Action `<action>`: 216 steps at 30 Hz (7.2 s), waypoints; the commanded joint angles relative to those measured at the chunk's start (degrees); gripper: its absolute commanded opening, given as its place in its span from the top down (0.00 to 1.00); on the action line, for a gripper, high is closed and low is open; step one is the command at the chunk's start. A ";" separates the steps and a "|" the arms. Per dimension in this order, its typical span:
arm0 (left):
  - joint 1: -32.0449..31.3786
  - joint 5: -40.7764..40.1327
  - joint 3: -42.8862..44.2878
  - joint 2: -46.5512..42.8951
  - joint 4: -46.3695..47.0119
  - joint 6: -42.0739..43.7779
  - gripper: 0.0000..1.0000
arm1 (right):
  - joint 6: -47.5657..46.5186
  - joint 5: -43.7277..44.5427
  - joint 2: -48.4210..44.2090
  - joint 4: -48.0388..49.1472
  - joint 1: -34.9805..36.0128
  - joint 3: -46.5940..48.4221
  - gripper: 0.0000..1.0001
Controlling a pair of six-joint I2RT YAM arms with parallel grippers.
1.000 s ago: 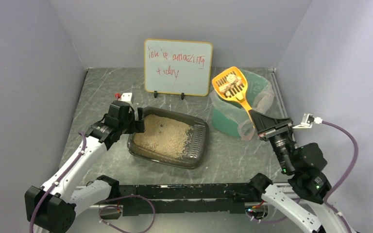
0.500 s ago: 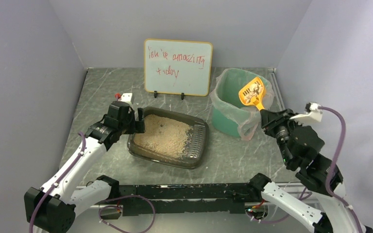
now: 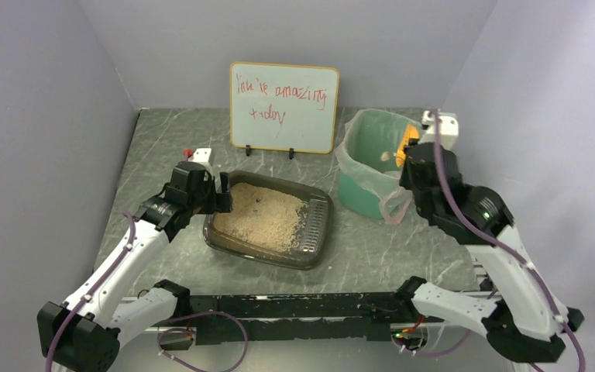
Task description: Clean the litter box
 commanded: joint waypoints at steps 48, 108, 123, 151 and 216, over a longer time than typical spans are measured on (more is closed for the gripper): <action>0.16 0.33 0.24 7.18 0.47 0.43 0.26 | 6.92 -48.89 12.96 15.00 3.24 -13.48 1.00; -0.39 2.49 0.39 11.40 0.65 1.05 0.46 | 53.05 -55.87 39.67 98.90 14.39 -49.64 1.00; -0.46 2.34 0.42 11.07 0.66 1.05 0.48 | 57.35 -48.40 29.43 108.24 14.00 -61.18 1.00; -0.46 1.55 0.46 9.84 0.73 0.87 0.48 | 58.28 -42.87 15.68 112.64 11.85 -73.26 1.00; -0.55 1.23 0.24 7.18 0.82 0.70 0.28 | 55.26 -55.31 -7.99 110.80 4.05 -81.21 1.00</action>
